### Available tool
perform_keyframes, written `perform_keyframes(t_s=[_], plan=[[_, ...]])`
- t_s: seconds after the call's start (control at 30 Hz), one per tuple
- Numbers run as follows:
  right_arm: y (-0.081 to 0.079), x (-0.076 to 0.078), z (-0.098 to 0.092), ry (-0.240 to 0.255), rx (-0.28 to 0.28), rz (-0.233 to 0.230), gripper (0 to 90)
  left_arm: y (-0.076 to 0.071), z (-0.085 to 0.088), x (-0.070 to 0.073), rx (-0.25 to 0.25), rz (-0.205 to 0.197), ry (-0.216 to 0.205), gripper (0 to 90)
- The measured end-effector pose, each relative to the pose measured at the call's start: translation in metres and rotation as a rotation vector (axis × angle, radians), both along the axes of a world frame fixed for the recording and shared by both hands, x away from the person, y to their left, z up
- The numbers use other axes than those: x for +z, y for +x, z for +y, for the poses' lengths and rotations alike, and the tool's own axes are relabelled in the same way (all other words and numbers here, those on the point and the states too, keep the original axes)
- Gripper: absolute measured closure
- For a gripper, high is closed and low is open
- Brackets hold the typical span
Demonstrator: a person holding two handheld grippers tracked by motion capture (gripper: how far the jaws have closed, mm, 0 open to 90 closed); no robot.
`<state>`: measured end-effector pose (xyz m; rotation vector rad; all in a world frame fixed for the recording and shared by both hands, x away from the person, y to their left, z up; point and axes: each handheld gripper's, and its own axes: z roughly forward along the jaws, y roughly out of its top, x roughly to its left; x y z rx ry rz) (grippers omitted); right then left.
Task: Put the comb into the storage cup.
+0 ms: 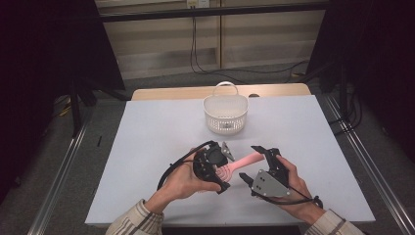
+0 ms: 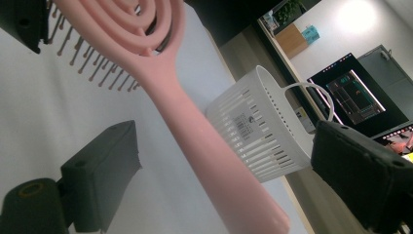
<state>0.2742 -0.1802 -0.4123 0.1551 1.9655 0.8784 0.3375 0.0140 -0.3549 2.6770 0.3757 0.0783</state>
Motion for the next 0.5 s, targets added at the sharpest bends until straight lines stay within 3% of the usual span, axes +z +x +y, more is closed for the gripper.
perform_keyframes(t_s=[0.5], plan=[[-0.0019, -0.0072, 0.0086, -0.086, -0.029, -0.066, 19.2, 0.0066, -0.0051, -0.0025, -0.006, 0.020, 0.007, 19.9]])
